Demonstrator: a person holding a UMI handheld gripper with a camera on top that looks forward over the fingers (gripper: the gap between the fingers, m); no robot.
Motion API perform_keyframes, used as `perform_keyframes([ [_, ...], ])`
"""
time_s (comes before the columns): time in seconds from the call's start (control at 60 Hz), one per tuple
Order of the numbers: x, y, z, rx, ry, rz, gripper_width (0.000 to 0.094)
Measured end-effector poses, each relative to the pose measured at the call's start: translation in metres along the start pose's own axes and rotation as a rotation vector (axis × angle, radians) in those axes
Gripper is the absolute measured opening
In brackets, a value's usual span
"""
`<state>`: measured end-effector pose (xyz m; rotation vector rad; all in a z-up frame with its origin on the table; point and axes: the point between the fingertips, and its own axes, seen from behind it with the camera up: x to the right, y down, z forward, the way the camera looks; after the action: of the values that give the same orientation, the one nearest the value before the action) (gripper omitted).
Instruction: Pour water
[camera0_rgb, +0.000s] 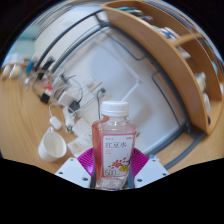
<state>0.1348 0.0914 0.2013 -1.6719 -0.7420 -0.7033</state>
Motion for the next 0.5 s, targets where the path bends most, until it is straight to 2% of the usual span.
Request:
perform_keyframes([
  [0.033, -0.004, -0.002, -0.012, -0.013, 0.015, 0.128, 0.0446],
  [0.05, 0.002, 0.001, -0.004, 0.013, -0.016, 0.180, 0.0445],
  [0.117, -0.004, 0.005, -0.007, 0.029, -0.049, 0.401, 0.0444],
  [0.217, -0.018, 0.020, -0.003, 0.034, -0.059, 0.639, 0.0442],
  [0.5, -0.044, 0.058, 0.027, 0.038, -0.034, 0.782, 0.0442],
])
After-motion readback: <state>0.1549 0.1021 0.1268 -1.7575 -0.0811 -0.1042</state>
